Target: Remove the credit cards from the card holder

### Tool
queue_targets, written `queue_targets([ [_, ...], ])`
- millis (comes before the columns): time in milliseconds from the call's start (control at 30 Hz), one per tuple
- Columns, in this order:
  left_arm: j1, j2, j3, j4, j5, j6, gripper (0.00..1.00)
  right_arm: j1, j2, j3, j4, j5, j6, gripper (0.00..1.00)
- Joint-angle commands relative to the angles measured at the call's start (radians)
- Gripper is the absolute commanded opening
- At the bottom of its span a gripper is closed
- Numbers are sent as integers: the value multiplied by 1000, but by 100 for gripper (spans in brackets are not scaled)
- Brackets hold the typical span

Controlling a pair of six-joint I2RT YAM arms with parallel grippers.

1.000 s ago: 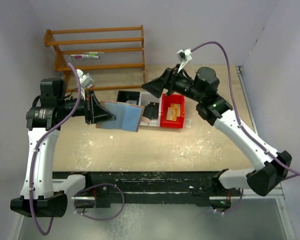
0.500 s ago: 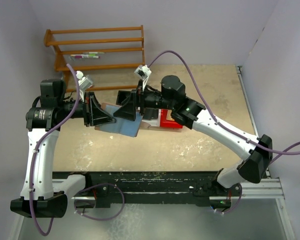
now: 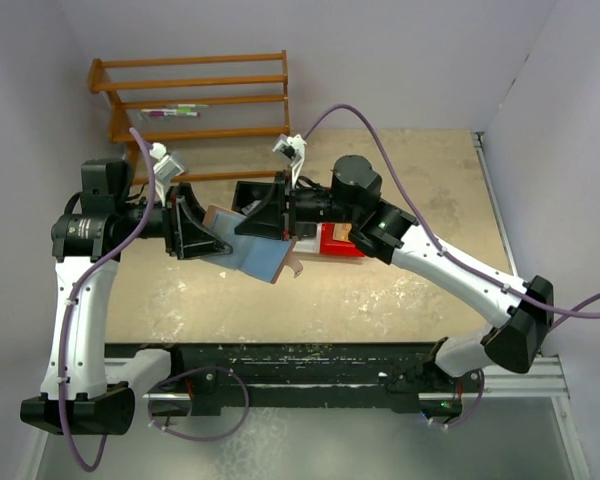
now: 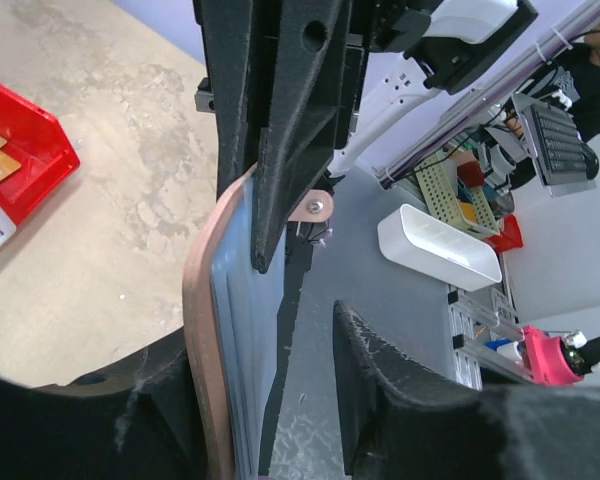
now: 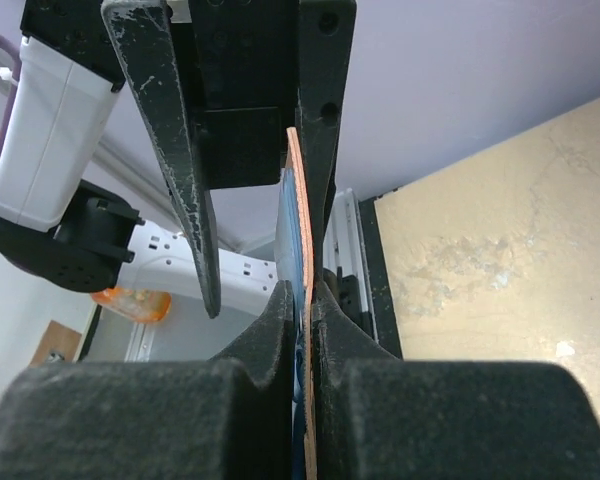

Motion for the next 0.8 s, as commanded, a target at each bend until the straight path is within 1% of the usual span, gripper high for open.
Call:
queue_targets([
  [0,-3,-11,62,0,180,-19,51,-38,-50,-34,22,36,-35,1],
  [67,-2,-11,66,9,186,-30,52,-53,-69,-52,25,29,-43,0],
  [133,-4,-11,68,20,188,-44,48,-72,-89,-69,28,16,-46,0],
  [400,-2,-8,64,60,172,-90,21,-123,-149,-143,89,-61,-39,0],
  [467,-1,-8,53,101,164,-117,13,-123,-142,-143,94,-77,-36,0],
  [533,-2,-14,32,162,154,-171,10,-123,-130,-139,108,-92,-25,1],
  [600,-2,-28,8,221,144,-227,9,-122,-118,-135,127,-95,-14,1],
  [633,-2,-34,-6,245,143,-249,12,-123,-112,-131,142,-92,-9,1],
  [700,-2,-48,-24,279,149,-278,24,-123,-99,-121,167,-89,-3,1],
  [733,-2,-53,-32,287,149,-286,27,-123,-90,-117,176,-91,3,1],
  [767,-2,-55,-34,291,149,-287,28,-123,-85,-114,179,-93,4,1],
])
